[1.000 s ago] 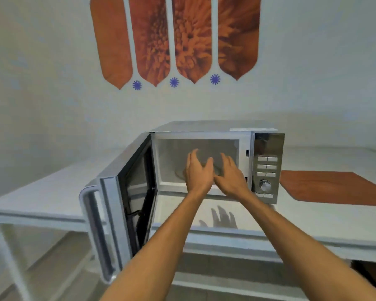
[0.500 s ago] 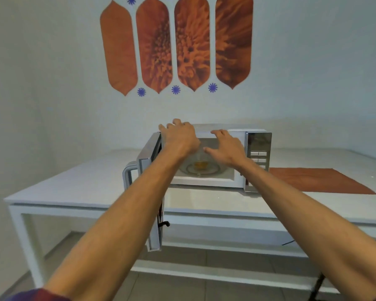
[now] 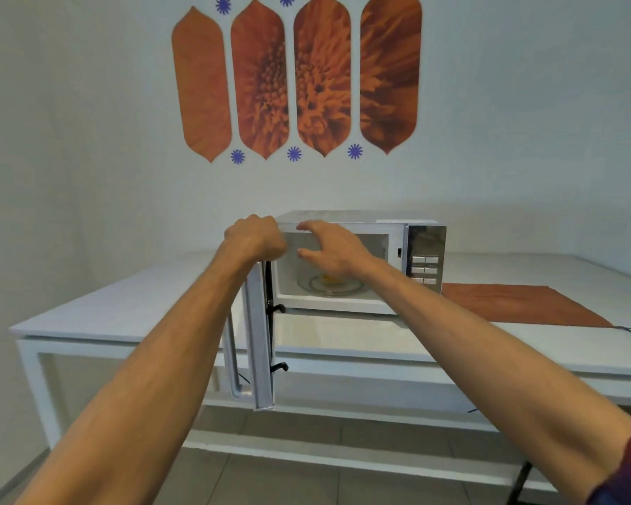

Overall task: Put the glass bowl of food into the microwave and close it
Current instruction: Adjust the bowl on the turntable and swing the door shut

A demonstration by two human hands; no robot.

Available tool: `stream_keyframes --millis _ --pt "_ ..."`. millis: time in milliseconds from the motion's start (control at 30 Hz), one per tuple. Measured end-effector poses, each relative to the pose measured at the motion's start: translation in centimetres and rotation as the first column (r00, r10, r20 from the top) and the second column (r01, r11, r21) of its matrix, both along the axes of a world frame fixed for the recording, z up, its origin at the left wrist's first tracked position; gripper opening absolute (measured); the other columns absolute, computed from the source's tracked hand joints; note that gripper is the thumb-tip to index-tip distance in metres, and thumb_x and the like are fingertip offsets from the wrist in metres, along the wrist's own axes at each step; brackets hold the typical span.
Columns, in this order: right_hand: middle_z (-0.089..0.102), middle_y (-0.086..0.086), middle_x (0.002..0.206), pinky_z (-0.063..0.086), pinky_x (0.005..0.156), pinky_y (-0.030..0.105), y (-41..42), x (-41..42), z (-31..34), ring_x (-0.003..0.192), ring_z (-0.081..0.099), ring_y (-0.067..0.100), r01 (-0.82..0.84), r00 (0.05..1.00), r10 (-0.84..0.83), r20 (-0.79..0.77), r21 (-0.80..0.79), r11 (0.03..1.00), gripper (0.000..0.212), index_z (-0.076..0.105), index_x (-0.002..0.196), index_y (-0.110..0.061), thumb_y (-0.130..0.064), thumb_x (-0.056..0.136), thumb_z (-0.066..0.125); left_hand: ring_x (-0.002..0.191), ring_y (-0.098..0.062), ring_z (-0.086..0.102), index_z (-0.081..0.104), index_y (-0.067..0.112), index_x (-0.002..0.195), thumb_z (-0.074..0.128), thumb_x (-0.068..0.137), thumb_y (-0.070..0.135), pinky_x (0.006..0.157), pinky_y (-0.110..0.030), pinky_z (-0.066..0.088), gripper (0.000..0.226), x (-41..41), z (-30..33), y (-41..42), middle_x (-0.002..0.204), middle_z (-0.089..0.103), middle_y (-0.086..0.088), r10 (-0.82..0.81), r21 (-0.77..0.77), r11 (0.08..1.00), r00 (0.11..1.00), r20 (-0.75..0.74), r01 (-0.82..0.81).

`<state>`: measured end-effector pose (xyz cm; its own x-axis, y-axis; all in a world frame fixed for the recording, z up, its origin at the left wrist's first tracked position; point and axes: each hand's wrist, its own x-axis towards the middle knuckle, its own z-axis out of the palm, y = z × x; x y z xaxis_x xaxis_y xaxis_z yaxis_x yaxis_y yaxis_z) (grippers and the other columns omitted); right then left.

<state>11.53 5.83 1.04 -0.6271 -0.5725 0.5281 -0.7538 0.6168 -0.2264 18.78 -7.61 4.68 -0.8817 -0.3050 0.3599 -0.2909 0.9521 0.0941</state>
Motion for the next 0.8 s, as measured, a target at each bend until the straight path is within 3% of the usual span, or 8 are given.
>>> stream_keyframes --millis 100,167,233,367,467,600,800 --pt "0.051 0.003 0.145 0.040 0.107 0.042 -0.6 0.9 -1.0 0.129 0.050 0.023 -0.101 0.989 0.101 0.110 -0.009 0.995 0.053 0.042 0.142 -0.020 -0.034 0.091 0.049 0.085 -0.029 0.054 0.059 0.003 0.089 0.049 0.086 0.015 0.075 -0.035 0.043 0.016 -0.5 0.6 -0.8 0.109 0.067 -0.021 -0.140 0.087 0.986 0.990 -0.024 0.142" --pt "0.056 0.005 0.140 0.043 0.104 0.046 -0.4 1.0 -1.5 0.124 0.054 0.026 -0.125 0.982 0.128 0.142 -0.027 0.992 0.049 0.043 0.141 -0.023 -0.034 0.093 0.039 0.092 -0.028 0.059 0.067 0.004 0.103 0.050 0.086 0.012 0.080 -0.035 0.045 0.025 -1.2 0.0 -1.1 0.114 0.069 -0.017 -0.230 0.130 0.963 0.970 -0.072 0.238" --pt "0.062 0.009 0.131 0.046 0.098 0.049 0.5 0.9 -1.9 0.115 0.058 0.029 -0.103 0.982 0.109 0.154 -0.045 0.994 0.053 0.047 0.136 -0.024 -0.038 0.089 0.030 0.108 -0.029 0.061 0.063 0.011 0.121 0.051 0.085 0.009 0.094 -0.040 0.049 0.038 -1.7 -1.1 -1.2 0.123 0.068 -0.012 -0.286 0.149 0.939 0.946 -0.156 0.308" --pt "0.069 0.006 0.106 0.050 0.087 0.052 3.3 -0.1 -2.2 0.094 0.062 0.027 -0.079 0.981 0.092 0.173 -0.081 0.994 0.053 0.058 0.117 -0.019 -0.047 0.083 0.029 0.116 -0.027 0.059 0.065 0.018 0.120 0.055 0.072 -0.001 0.098 -0.043 0.050 0.053 -3.4 -3.4 -0.4 0.121 0.069 -0.005 -0.410 0.127 0.885 0.880 -0.240 0.447" --pt "0.055 0.003 0.136 0.044 0.099 0.045 4.8 -0.9 -2.3 0.119 0.054 0.024 -0.041 0.990 0.048 0.134 -0.052 0.998 0.056 0.043 0.140 -0.030 -0.051 0.088 0.038 0.126 -0.030 0.046 0.056 0.021 0.132 0.061 0.079 0.005 0.106 -0.044 0.038 0.056 -5.2 -4.8 1.5 0.132 0.062 -0.003 -0.478 0.082 0.857 0.845 -0.240 0.508" --pt "0.045 0.006 0.146 0.038 0.105 0.048 6.6 -3.7 -3.1 0.130 0.044 0.027 0.186 0.981 -0.181 -0.073 0.067 0.980 0.080 0.035 0.146 -0.024 -0.072 0.083 0.046 0.136 -0.029 0.039 0.039 0.016 0.144 0.065 0.085 0.019 0.118 -0.046 0.023 0.065 -9.2 -6.5 3.8 0.150 0.043 -0.007 -0.533 0.020 0.834 0.816 -0.224 0.551" --pt "0.024 0.008 0.158 0.016 0.116 0.055 9.2 -8.5 -4.4 0.147 0.017 0.027 0.335 0.928 -0.308 -0.209 0.105 0.936 0.075 0.026 0.150 -0.020 -0.059 0.090 0.049 0.143 -0.025 0.031 0.019 0.018 0.152 0.068 0.083 0.018 0.121 -0.050 0.009 0.084 -15.0 -6.8 5.5 0.160 0.024 -0.006 -0.527 -0.157 0.846 0.844 -0.098 0.510"
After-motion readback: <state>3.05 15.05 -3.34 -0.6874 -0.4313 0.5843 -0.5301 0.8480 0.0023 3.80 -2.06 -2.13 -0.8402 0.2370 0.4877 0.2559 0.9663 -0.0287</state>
